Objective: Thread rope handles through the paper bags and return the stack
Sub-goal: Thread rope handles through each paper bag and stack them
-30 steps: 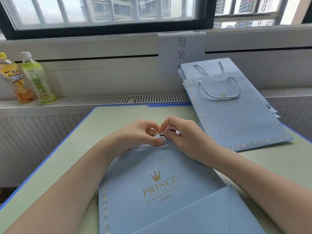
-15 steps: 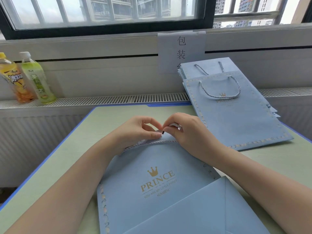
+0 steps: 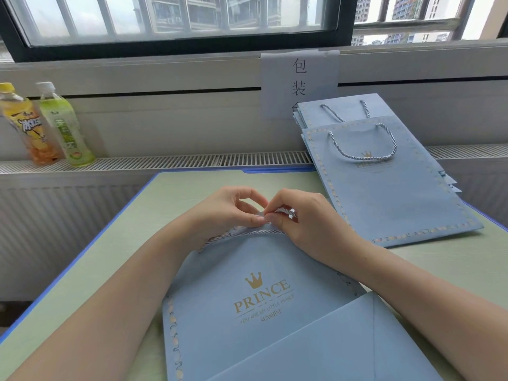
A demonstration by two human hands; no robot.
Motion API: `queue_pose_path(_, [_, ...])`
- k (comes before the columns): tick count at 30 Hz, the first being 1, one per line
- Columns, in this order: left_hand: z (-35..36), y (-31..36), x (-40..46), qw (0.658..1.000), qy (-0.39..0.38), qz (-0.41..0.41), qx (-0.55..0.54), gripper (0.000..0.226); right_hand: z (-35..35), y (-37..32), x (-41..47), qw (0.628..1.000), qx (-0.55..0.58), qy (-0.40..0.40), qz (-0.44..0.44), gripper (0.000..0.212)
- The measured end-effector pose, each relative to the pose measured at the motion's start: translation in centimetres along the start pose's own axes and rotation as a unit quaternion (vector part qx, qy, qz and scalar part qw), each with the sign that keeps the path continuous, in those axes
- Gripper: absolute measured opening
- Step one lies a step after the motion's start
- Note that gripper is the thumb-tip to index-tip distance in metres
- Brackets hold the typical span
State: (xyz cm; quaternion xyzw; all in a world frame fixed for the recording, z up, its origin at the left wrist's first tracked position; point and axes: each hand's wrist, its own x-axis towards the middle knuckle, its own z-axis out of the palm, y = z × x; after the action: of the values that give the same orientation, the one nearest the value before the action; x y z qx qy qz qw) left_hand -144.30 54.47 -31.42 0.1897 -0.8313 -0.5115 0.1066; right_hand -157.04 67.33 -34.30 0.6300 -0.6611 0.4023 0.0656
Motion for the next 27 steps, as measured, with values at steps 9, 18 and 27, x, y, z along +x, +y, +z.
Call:
queue_pose_path(9, [0.08,-0.14,0.13,1.000,0.010,0.012,0.002,0.018,-0.37,-0.24,0.09,0.999,-0.029,0.000,-0.034,0.005])
queue_pose_path(18, [0.42,0.26,-0.04,0.998,0.030,0.053,-0.026,0.015,-0.69,0.04,0.21,0.992,-0.085,0.011,-0.089,0.007])
queue_pose_path(27, [0.47,-0.28,0.15,0.998,0.027,0.047,-0.021,0.032,-0.32,-0.03,0.26,0.997,-0.066,-0.030,-0.035,0.016])
